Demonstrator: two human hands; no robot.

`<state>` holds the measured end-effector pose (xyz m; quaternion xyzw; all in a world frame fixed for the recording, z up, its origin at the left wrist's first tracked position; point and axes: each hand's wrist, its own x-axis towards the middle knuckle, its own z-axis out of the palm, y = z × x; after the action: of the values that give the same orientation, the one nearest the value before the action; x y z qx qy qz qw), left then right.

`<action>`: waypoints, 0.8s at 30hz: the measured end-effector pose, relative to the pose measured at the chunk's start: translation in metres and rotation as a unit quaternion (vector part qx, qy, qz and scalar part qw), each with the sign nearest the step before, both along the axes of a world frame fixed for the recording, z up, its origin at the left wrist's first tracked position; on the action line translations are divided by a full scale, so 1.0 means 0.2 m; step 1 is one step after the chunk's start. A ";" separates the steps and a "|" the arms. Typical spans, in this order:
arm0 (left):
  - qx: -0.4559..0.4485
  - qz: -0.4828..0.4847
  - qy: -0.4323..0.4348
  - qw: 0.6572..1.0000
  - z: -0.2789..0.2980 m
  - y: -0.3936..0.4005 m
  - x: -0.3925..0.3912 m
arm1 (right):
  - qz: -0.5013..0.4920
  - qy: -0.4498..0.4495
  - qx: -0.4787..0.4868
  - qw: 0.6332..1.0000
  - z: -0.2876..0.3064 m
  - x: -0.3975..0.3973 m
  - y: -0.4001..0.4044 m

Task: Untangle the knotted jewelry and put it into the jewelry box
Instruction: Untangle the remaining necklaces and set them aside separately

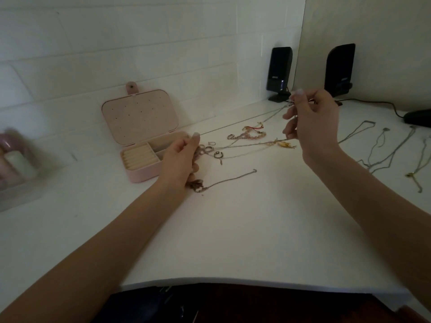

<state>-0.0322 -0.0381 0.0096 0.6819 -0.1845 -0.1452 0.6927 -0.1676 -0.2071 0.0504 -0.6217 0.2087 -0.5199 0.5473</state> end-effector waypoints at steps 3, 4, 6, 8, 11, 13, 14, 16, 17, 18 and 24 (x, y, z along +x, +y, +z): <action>0.006 0.024 -0.028 0.999 0.00 0.00 -0.01 | 0.015 -0.005 -0.013 1.000 0.01 0.01 0.02; 0.026 0.035 -0.055 0.998 0.00 0.00 0.00 | 0.018 -0.011 -0.008 1.000 0.01 0.00 0.03; 0.072 0.042 -0.102 0.991 0.01 0.01 0.00 | 0.015 -0.024 0.014 0.999 0.02 0.00 0.02; 0.090 0.019 -0.112 0.989 0.01 0.03 0.00 | -0.001 -0.031 0.039 0.999 0.02 0.00 -0.01; 0.109 -0.049 -0.083 0.989 0.03 0.05 0.00 | -0.024 -0.034 0.078 0.996 0.01 -0.01 -0.06; 0.102 -0.104 -0.034 0.989 0.05 0.06 0.00 | -0.033 -0.024 0.096 0.995 0.00 -0.01 -0.09; 0.084 -0.130 -0.005 0.988 0.05 0.06 0.01 | -0.036 -0.018 0.109 0.993 0.00 -0.01 -0.10; 0.041 -0.180 0.034 0.982 0.06 0.08 0.03 | -0.032 -0.012 0.144 0.989 0.00 -0.01 -0.11; 0.020 -0.201 0.054 0.978 0.06 0.09 0.04 | -0.024 -0.011 0.157 0.987 0.00 -0.02 -0.11; -0.004 -0.218 0.080 0.973 0.07 0.10 0.05 | -0.015 -0.010 0.165 0.986 0.00 -0.02 -0.12; -0.048 -0.152 0.100 0.982 0.07 0.10 0.05 | 0.029 0.002 0.157 0.987 -0.02 -0.04 -0.11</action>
<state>-0.0224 -0.0178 0.0227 0.5941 -0.2227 -0.3076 0.7091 -0.1763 -0.2291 0.0465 -0.5353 0.2705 -0.4633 0.6524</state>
